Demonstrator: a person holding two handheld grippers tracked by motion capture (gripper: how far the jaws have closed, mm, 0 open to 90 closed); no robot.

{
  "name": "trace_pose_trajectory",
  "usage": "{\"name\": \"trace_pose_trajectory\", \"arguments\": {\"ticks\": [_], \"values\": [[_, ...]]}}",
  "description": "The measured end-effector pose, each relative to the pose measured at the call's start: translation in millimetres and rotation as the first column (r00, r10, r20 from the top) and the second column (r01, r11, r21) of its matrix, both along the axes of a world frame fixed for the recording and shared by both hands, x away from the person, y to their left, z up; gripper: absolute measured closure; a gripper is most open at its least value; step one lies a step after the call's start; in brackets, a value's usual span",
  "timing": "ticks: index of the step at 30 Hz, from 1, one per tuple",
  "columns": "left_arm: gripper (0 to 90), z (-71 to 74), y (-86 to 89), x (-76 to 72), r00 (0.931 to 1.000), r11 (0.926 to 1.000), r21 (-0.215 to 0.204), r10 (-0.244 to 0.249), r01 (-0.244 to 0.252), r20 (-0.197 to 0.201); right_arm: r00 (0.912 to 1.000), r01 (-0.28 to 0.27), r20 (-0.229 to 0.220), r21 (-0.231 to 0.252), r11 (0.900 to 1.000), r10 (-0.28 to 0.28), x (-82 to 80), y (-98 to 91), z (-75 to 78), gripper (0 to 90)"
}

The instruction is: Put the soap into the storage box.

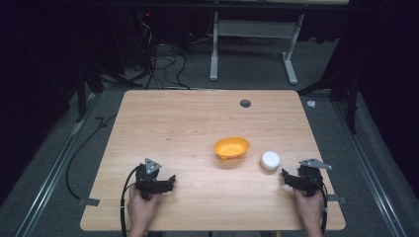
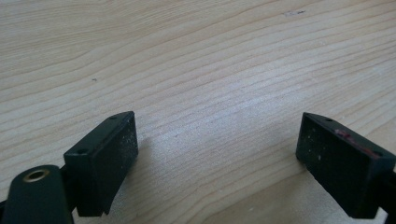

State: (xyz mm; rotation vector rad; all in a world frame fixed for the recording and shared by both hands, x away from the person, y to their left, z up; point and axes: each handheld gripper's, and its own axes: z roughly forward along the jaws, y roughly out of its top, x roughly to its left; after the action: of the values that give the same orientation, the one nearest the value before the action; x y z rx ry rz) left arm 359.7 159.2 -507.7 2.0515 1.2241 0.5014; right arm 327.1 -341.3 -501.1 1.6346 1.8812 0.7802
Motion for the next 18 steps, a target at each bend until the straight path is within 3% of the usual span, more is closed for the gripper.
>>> {"name": "trace_pose_trajectory", "arguments": {"ticks": [18], "values": [[13.1,0.0,0.0,-0.1,1.0000,1.0000,-0.001,0.001,-0.001,-0.001,1.0000,-0.001,0.003,0.003,1.0000,0.001,0.1,0.3,-0.3,24.9]]}}
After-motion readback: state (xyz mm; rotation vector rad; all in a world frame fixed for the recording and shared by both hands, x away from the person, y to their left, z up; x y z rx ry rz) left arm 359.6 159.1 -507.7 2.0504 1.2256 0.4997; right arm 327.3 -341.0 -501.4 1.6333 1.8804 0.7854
